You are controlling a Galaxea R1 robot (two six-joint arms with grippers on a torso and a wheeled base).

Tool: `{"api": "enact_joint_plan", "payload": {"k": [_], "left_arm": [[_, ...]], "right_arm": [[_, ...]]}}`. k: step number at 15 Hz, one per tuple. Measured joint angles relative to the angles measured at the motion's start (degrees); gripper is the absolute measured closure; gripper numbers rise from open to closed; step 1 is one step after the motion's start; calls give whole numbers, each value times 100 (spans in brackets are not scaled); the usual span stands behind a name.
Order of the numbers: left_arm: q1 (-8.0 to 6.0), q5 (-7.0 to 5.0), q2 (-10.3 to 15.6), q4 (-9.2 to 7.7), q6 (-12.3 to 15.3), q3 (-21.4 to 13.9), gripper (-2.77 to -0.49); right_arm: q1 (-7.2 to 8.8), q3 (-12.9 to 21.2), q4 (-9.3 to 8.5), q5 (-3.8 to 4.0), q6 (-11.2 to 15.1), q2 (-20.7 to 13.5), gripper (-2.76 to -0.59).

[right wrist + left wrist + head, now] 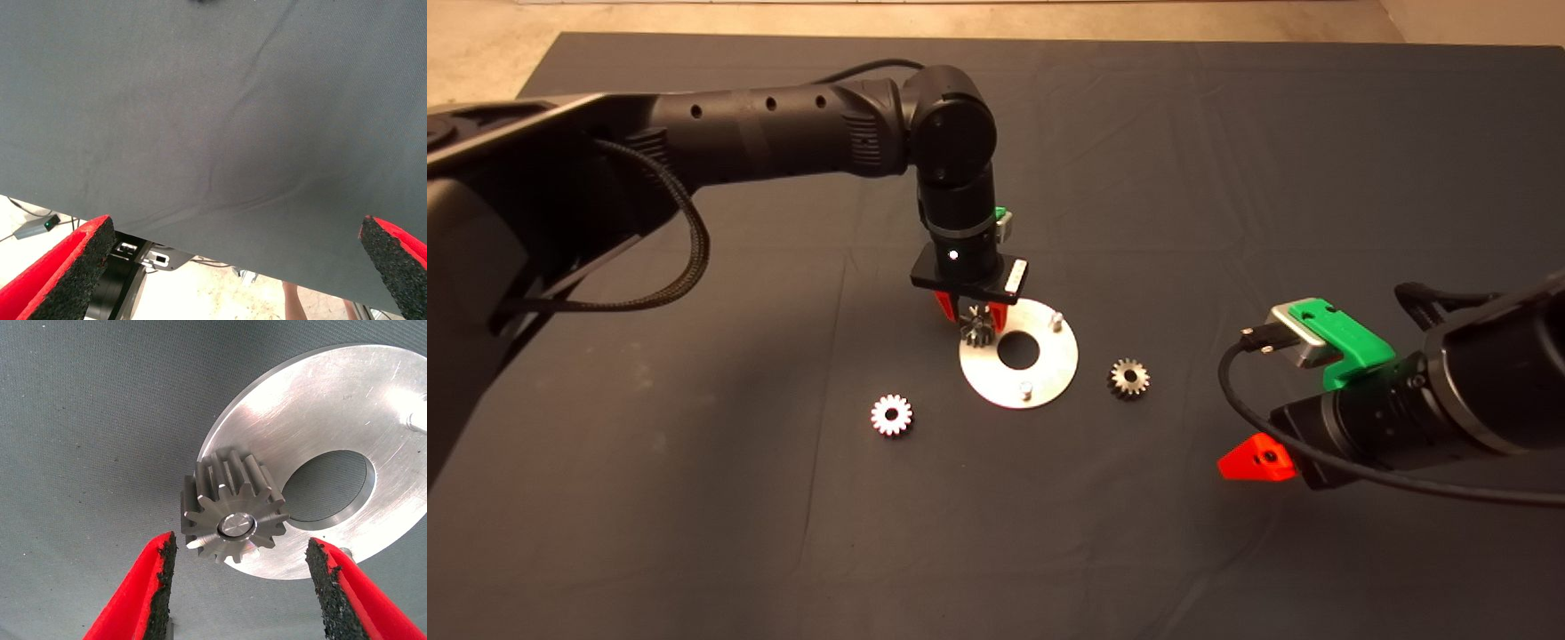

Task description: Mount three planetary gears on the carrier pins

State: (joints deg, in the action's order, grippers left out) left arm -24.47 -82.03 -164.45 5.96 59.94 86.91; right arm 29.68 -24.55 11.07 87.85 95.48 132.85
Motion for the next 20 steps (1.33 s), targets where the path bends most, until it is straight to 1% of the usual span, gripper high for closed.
{"api": "enact_joint_plan", "payload": {"k": [1,2,3,5,6,7,8,9,10,11,12,13,14,15,16,17,19,20], "left_arm": [[0,0,0,-1,0,0,-136],[0,0,0,-1,0,0,-144],[0,0,0,-1,-2,0,-146],[0,2,32,-1,-2,-9,-160],[0,2,72,-1,1,-39,-160],[0,6,148,-4,15,-99,-161],[0,4,253,-1,65,-172,-174],[0,3,379,-1,125,-268,-176],[0,0,514,1,271,-406,-176],[0,0,706,1,478,-629,-184],[0,-2,933,-3,717,-895,-189],[0,2,1160,-7,914,-1157,-189],[0,-16,1342,-12,1163,-1329,-190],[-1,-29,1482,-7,1384,-1424,-200],[0,-44,1577,5,1605,-1553,-202],[0,-49,1610,-1,1789,-1706,-202],[-1,-22,1584,-10,2027,-1822,-202],[-1,15,1587,-10,2043,-1833,-202]], "right_arm": [[0,0,0,0,0,0,-275],[0,0,0,0,-2,0,-275],[0,0,0,0,0,0,-275],[0,0,1,0,-2,0,-275],[0,0,0,0,0,0,-275],[0,0,0,0,0,0,-275],[0,0,0,0,0,0,-275],[0,0,0,1,0,0,-275],[0,0,0,0,0,0,-275],[0,0,0,2,0,0,-275],[0,0,0,0,0,0,-275],[0,0,0,0,0,0,-275],[-2,0,1,2,0,0,-275],[-2,0,0,2,0,0,-275],[0,0,1,0,0,0,-275],[-2,0,1,0,0,2,-275],[-2,0,0,0,0,0,-275],[-4,0,0,5,0,0,-275]]}}
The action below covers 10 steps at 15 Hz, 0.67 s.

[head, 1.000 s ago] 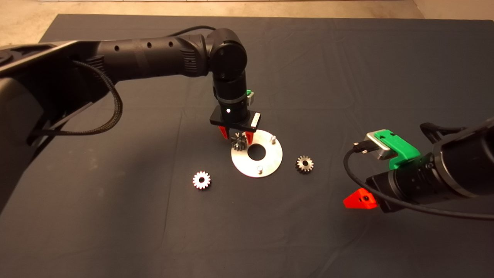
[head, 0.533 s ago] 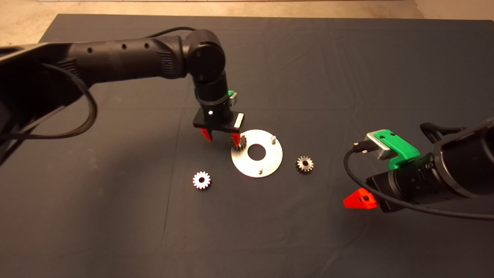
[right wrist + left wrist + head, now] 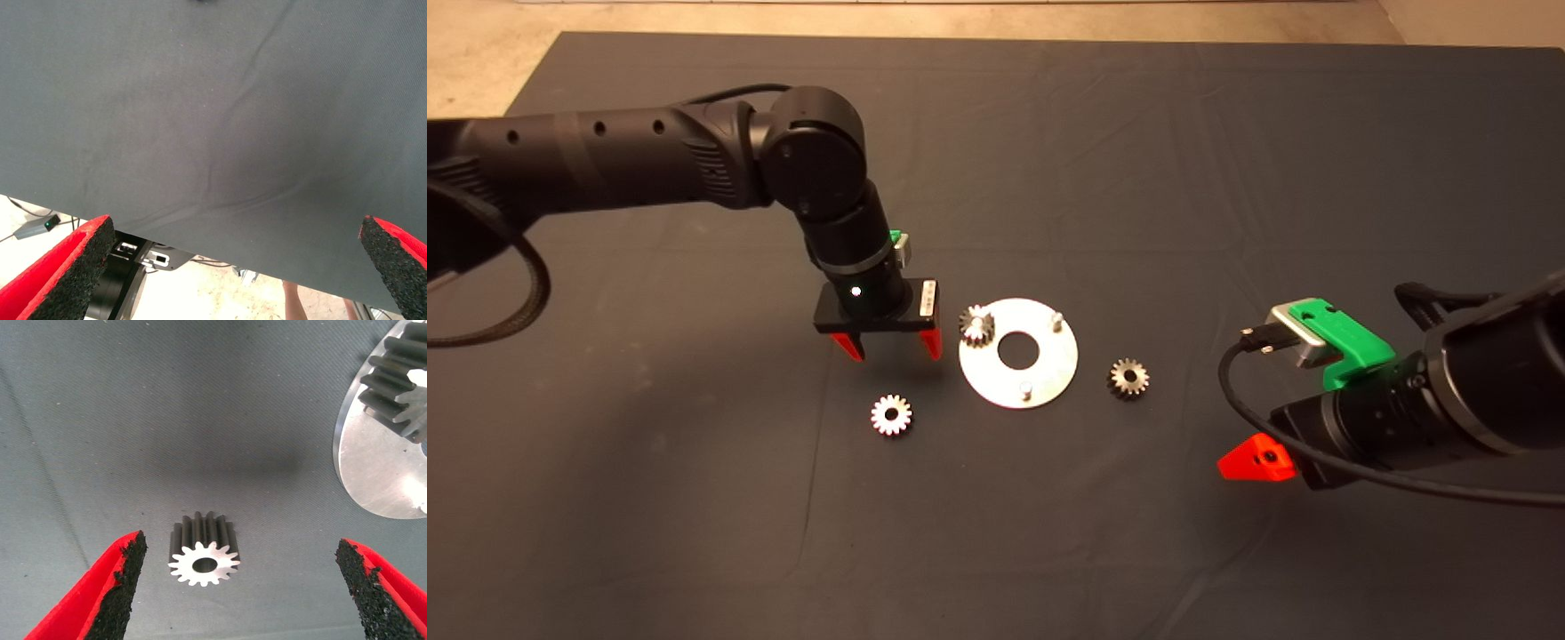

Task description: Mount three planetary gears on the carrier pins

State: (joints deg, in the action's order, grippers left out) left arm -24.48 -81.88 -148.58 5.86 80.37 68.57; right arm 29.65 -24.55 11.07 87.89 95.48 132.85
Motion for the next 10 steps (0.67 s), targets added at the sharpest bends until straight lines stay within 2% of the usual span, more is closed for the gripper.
{"api": "enact_joint_plan", "payload": {"k": [3,5,8,10], "left_arm": [[1,-11,70,2,81,2,-202],[0,-12,163,4,297,-7,-202],[1,-19,285,4,322,-61,-202],[1,-17,366,6,455,-173,-202]], "right_arm": [[-24,0,1,-5,-2,2,-275],[-24,0,0,-5,0,0,-275],[-24,2,0,-11,-2,0,-275],[-24,2,0,-8,0,0,-275]]}}
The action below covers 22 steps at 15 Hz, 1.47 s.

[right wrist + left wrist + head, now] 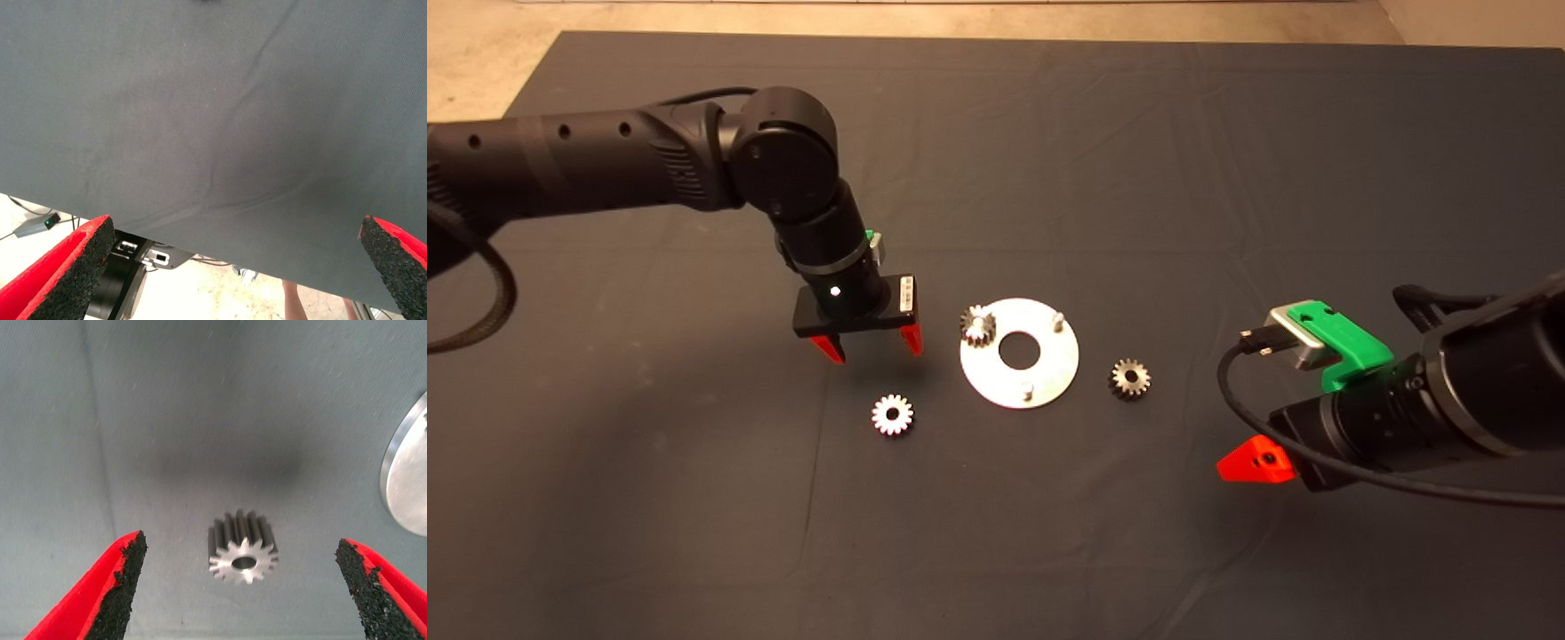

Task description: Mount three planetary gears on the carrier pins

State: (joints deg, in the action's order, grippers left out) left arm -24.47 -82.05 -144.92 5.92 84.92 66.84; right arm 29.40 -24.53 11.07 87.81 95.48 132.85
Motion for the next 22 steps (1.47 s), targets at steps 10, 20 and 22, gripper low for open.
{"api": "enact_joint_plan", "payload": {"k": [10,20,22], "left_arm": [[2,2,51,0,822,-769,-202],[399,9,63,1,745,-731,-202],[400,15,66,11,689,-668,-202]], "right_arm": [[-2,0,0,5,0,0,-275],[-6,0,0,3,0,0,-275],[-6,0,0,1,0,0,-275]]}}
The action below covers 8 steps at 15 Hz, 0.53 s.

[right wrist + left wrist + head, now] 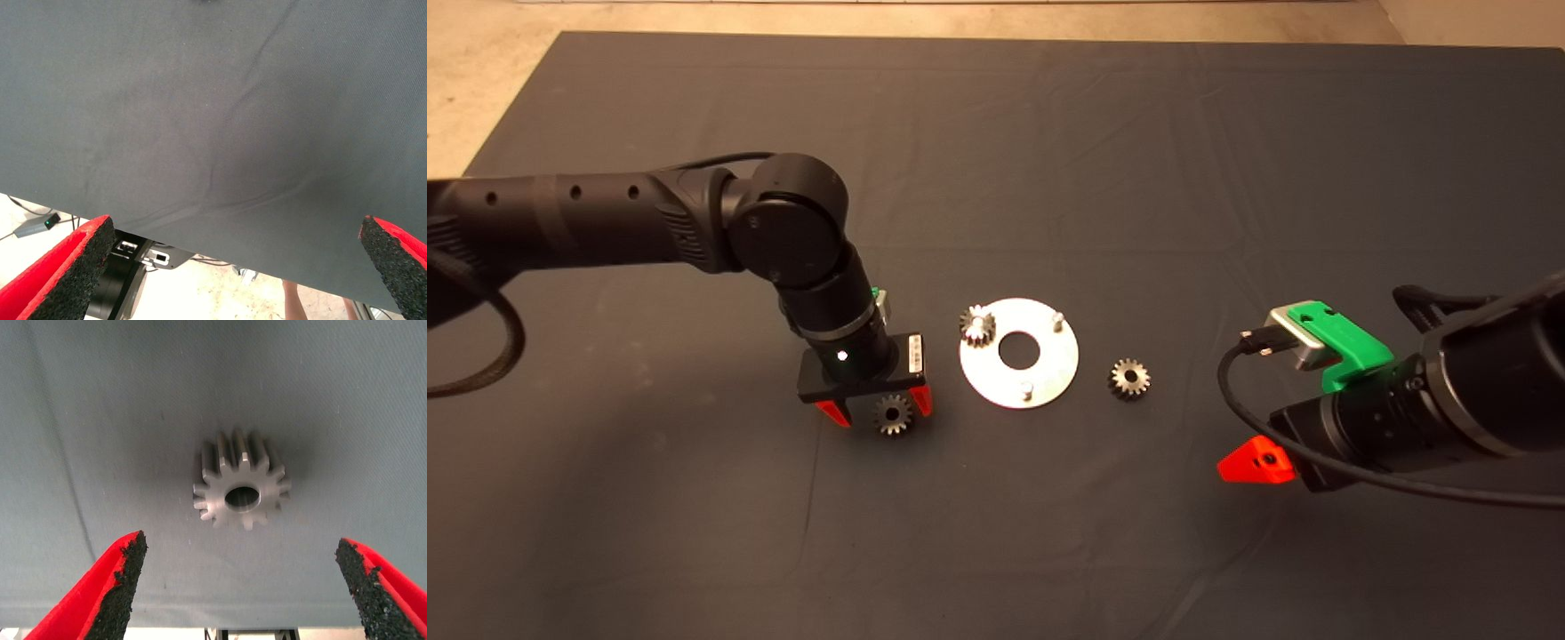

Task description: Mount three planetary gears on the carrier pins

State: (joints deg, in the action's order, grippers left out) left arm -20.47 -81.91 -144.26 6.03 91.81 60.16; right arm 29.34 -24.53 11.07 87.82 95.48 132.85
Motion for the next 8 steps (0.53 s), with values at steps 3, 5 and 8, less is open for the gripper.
{"api": "enact_joint_plan", "payload": {"k": [3,5,8], "left_arm": [[29,10,0,-2,-178,144,-202],[74,93,0,-2,-274,177,-202],[291,350,-2,-6,-484,318,-202]], "right_arm": [[-32,0,0,2,0,0,-275],[-29,0,0,0,0,0,-275],[-32,0,-1,3,0,0,-275]]}}
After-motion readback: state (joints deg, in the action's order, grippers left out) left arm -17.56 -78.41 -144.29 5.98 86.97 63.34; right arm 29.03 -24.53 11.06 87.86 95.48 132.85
